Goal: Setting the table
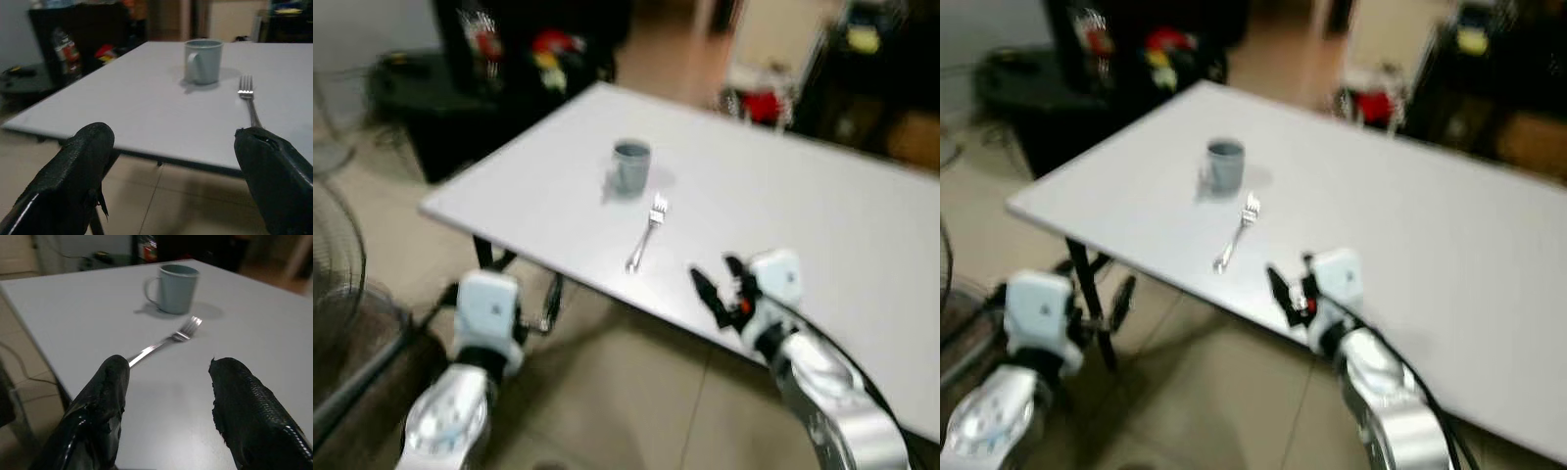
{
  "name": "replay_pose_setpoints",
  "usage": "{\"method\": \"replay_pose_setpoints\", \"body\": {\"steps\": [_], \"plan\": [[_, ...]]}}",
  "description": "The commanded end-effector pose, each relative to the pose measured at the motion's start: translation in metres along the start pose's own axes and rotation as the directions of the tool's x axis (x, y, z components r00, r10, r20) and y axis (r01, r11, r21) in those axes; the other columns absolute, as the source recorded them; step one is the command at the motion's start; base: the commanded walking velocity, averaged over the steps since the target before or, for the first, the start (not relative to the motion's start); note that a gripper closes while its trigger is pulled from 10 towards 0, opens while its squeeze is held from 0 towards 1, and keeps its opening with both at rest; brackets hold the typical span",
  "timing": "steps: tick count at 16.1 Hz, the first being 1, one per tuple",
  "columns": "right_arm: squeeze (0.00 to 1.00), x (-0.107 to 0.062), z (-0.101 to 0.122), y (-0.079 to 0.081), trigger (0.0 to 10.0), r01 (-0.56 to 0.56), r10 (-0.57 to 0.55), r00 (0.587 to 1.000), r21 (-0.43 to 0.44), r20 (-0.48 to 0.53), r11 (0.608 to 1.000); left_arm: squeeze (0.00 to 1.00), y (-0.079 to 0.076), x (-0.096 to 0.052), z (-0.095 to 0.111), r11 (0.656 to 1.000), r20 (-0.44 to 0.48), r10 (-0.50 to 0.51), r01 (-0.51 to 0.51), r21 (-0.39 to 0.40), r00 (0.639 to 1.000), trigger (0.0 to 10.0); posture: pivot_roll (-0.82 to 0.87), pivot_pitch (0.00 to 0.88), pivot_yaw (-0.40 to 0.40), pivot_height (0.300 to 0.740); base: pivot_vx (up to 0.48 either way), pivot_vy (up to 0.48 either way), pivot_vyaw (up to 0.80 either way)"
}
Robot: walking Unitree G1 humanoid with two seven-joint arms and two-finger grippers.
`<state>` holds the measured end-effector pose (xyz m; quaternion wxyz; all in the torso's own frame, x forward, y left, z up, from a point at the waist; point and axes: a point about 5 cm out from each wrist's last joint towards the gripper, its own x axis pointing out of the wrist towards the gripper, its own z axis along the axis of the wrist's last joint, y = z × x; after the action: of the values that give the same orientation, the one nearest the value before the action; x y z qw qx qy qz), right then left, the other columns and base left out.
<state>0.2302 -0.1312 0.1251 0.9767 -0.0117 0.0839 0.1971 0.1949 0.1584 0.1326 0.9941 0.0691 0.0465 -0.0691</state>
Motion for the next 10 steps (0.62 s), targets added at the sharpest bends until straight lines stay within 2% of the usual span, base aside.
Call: {"method": "replay_pose_setpoints", "body": {"steps": [1,4,7,8,10], "plan": [[0.0,-0.004,0.0,-0.002,10.0,-0.009,0.008,1.0,-0.024,-0.002,1.0,0.0,-0.006,-0.005,-0.003,1.0,-0.023,-0.024,0.024,-0.009,0.999,10.0,0.1,0.021,-0.046,0.74,0.0,0.0,0.8],[0.0,-0.009,-0.003,-0.006,10.0,0.016,-0.016,1.0,-0.005,-0.005,1.0,0.0,-0.007,-0.007,-0.002,0.999,-0.024,-0.046,0.047,0.02,0.999,10.0,0.11,0.012,-0.033,0.74,0.0,0.0,0.8],[0.0,-0.015,-0.012,-0.021,10.0,0.144,-0.144,0.989,0.03,-0.017,0.989,0.0,-0.005,-0.006,-0.005,0.997,-0.03,-0.06,0.062,0.056,0.998,10.0,0.09,0.012,-0.016,0.74,0.0,0.0,0.8],[0.0,-0.025,-0.015,-0.027,10.0,0.187,-0.186,0.982,0.03,-0.012,0.982,0.0,-0.004,-0.005,-0.006,0.997,-0.034,-0.06,0.062,0.043,0.998,10.0,0.08,0.008,0.006,0.74,0.0,0.0,0.8],[0.0,-0.033,-0.018,-0.028,10.0,0.219,-0.218,0.976,0.03,-0.022,0.975,0.0,-0.002,0.001,-0.005,0.997,-0.022,-0.066,0.067,0.039,0.998,10.0,0.06,0.018,0.046,0.74,0.0,0.0,0.8]]}}
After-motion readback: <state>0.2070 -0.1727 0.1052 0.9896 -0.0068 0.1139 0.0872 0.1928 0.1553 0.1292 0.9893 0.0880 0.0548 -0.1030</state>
